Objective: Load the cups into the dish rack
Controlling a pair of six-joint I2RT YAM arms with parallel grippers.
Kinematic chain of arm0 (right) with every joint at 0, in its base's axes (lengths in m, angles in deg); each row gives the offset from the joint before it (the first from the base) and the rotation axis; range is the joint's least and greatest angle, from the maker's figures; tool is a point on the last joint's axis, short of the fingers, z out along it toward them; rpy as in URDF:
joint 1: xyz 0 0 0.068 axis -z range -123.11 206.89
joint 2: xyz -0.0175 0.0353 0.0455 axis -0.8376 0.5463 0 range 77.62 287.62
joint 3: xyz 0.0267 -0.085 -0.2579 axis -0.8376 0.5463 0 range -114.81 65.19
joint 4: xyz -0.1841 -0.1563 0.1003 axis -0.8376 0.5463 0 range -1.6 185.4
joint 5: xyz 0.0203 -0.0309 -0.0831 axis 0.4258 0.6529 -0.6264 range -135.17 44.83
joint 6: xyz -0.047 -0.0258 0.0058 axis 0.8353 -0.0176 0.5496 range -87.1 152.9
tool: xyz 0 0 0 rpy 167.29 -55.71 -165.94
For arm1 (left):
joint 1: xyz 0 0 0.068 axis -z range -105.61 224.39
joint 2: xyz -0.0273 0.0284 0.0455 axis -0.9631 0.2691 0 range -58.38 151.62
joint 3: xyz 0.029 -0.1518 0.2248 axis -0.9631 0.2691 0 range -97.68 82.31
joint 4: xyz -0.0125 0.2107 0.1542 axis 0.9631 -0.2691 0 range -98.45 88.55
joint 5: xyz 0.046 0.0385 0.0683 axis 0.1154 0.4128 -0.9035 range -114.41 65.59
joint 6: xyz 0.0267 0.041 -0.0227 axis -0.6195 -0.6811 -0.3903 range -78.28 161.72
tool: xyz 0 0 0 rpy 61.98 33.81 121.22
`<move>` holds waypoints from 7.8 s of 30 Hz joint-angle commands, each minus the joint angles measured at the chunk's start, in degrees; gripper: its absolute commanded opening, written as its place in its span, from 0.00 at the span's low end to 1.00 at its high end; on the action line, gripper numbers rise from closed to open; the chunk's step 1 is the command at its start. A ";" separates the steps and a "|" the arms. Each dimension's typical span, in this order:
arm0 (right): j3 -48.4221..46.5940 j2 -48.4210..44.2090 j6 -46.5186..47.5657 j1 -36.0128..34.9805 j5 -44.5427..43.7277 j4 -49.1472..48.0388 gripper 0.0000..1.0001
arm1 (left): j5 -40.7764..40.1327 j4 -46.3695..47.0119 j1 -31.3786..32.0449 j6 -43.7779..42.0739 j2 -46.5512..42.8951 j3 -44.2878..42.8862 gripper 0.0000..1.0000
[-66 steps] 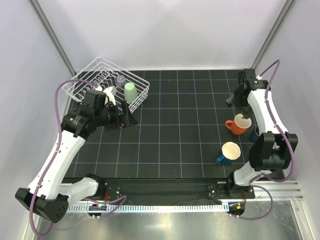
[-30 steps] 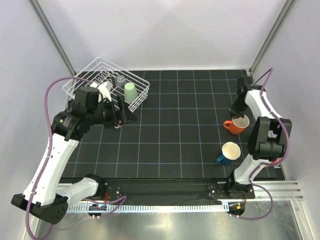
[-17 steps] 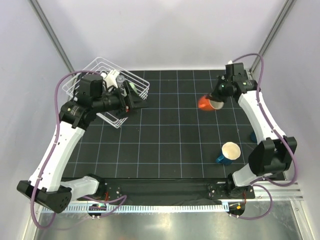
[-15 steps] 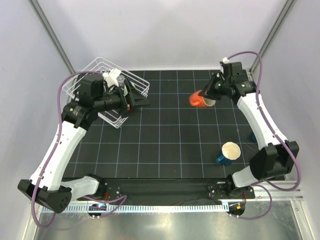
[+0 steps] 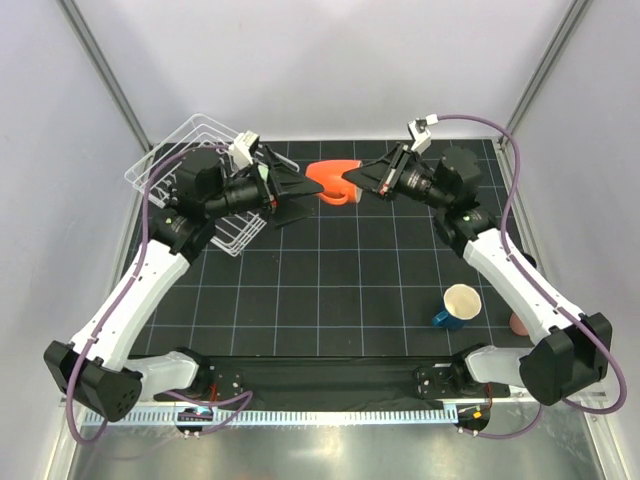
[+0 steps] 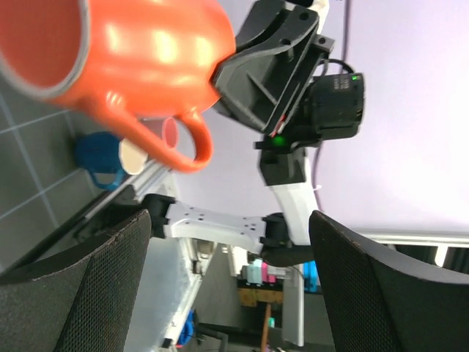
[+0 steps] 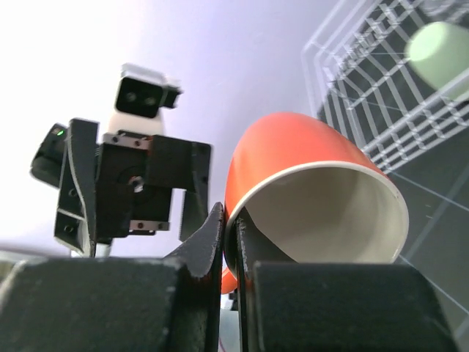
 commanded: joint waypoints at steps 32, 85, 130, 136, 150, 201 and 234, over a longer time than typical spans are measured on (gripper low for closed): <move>-3.24 -6.35 8.85 -8.80 -6.15 2.53 0.57 | -3.95 4.39 2.21 3.60 2.09 1.44 0.00; -10.47 -16.72 29.45 4.73 -28.24 62.97 0.65 | -52.75 -8.32 -17.48 -49.52 47.70 -22.40 0.00; -15.12 1.71 25.06 24.23 -39.82 79.66 0.87 | -26.48 -26.42 -12.56 -32.21 5.26 0.01 0.71; -17.85 7.00 22.69 28.90 -44.92 78.36 0.85 | -25.58 -31.24 -10.10 -37.91 -2.39 3.18 0.72; -18.55 19.56 24.44 42.96 -53.54 70.88 0.80 | -24.45 -33.89 -3.85 -43.99 -9.51 7.57 0.77; -25.83 18.01 34.37 34.72 -33.21 67.71 0.04 | -15.31 -27.13 -3.85 -37.49 -0.73 0.46 0.76; 9.75 -6.18 -76.89 12.47 14.50 -30.27 0.04 | -1.68 32.46 7.48 -36.78 2.17 8.98 0.82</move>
